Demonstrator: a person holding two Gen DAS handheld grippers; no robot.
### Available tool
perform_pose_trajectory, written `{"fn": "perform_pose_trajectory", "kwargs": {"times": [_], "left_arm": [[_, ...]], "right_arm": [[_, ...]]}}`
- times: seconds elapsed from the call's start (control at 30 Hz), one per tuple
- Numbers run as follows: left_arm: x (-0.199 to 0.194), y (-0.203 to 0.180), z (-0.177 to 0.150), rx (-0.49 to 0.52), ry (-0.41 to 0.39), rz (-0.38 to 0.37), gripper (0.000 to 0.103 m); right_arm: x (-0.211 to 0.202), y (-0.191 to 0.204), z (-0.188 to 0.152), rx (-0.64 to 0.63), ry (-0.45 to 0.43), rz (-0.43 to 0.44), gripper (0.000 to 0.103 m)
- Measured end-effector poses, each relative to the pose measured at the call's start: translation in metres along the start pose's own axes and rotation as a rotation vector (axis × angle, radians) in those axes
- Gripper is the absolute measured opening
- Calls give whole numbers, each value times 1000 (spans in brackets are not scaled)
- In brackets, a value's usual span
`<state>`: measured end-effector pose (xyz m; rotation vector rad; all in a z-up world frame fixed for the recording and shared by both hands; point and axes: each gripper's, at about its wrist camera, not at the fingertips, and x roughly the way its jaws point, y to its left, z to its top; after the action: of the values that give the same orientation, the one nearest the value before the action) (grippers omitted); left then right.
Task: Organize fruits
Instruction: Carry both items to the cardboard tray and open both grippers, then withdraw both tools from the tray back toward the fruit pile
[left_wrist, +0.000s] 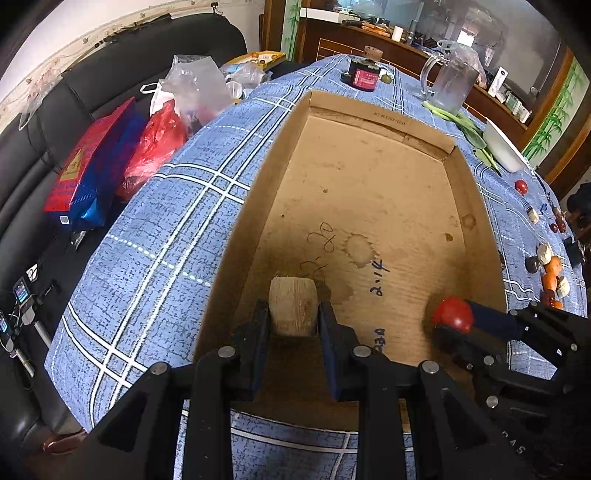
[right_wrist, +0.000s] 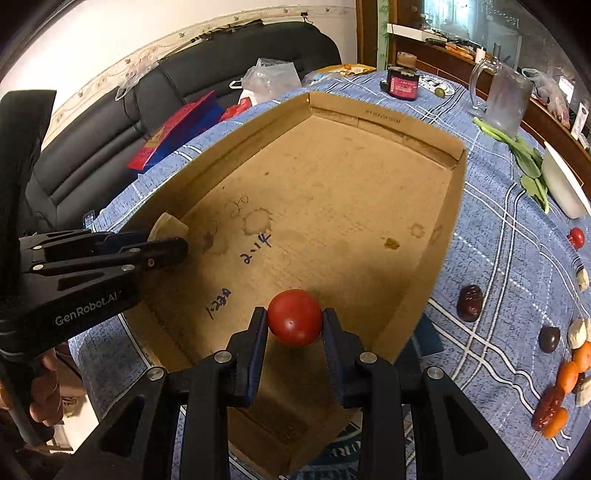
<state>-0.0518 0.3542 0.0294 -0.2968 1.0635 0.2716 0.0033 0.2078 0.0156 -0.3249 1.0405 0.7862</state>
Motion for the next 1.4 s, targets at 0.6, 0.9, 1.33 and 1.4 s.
{"fn": "perform_pose_trajectory", "kwargs": {"times": [0.6,0.9,1.33,1.4], "left_arm": [[-9,-5,-5,19,-17,41,43],[-25,-12,-10,11,-36,56,45],[-34,-80,-15,96,-51,16,50],[-35,-99,-17,127,-51,1,55]], "right_arm": [[-6,0,-4,0,-2,-4,42],[-40,-3,-15,-5,-56,-26,42],[-95,-61,-60,131,-108,-111,55],[-106,-74,-70,162,-122,-131,55]]}}
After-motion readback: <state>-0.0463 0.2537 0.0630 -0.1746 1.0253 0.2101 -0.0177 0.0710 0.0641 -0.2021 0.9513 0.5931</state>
